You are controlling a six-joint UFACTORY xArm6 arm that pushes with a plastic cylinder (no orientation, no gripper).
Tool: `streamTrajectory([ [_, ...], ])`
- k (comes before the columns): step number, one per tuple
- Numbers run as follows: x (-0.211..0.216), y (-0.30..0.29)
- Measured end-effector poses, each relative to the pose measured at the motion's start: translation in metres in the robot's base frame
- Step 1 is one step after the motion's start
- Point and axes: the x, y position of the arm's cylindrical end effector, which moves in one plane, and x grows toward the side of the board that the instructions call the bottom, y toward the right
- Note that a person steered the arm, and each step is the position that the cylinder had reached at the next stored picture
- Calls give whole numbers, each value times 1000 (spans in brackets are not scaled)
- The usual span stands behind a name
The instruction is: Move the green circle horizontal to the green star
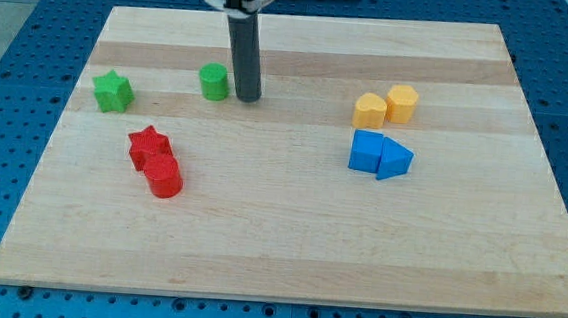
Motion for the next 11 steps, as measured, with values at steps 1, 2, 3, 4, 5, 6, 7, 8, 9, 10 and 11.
streamTrajectory([
  [1, -33, 0],
  [2, -41, -12],
  [3, -39, -20],
  [4, -33, -20],
  [5, -21, -20],
  [6, -10, -30],
  [7, -4, -48],
  [8, 4, -61],
  [9, 10, -73],
  [10, 10, -73],
  [11, 10, -55],
])
